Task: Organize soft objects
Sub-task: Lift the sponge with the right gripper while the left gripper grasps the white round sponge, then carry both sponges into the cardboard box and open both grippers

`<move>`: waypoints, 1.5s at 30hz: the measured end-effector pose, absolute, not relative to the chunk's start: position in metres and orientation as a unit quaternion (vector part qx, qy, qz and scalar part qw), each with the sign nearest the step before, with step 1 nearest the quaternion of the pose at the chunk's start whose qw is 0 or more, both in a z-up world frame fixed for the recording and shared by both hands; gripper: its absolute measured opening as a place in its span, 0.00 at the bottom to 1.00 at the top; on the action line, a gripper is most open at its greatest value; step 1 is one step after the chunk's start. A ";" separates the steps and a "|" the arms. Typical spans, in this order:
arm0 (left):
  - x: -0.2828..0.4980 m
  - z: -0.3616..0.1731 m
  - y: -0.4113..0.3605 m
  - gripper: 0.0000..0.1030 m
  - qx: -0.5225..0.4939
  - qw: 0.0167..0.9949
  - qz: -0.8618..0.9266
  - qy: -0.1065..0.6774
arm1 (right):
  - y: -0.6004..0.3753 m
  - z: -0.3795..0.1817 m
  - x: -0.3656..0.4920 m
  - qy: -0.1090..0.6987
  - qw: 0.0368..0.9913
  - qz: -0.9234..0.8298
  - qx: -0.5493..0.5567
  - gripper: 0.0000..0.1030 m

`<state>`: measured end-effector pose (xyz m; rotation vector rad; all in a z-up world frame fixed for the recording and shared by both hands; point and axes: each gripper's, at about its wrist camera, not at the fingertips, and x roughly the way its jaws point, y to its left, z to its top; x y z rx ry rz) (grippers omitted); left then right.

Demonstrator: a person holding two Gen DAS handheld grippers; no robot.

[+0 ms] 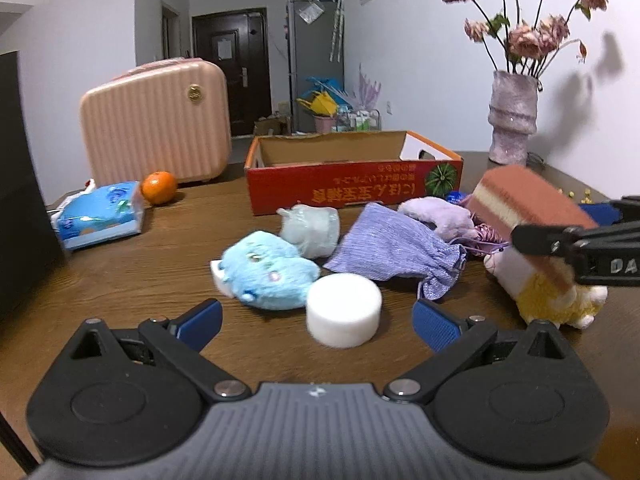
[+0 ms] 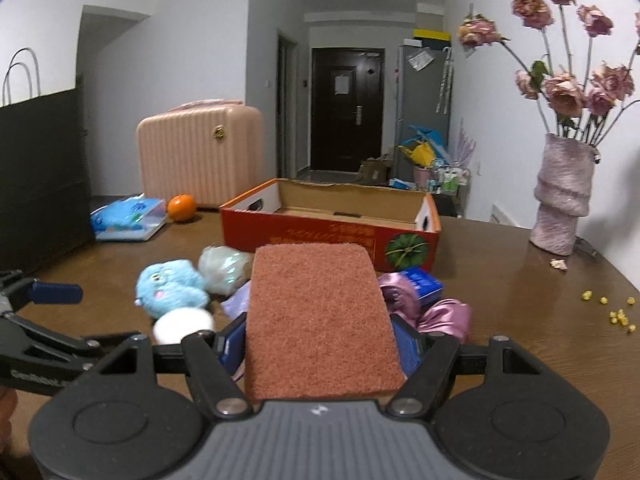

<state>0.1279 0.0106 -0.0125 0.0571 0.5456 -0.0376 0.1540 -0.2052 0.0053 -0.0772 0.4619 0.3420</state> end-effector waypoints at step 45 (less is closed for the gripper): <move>0.191 0.006 0.001 0.53 0.013 0.960 -0.058 0.273 | -0.228 0.015 0.198 0.233 0.964 0.121 -0.033 0.69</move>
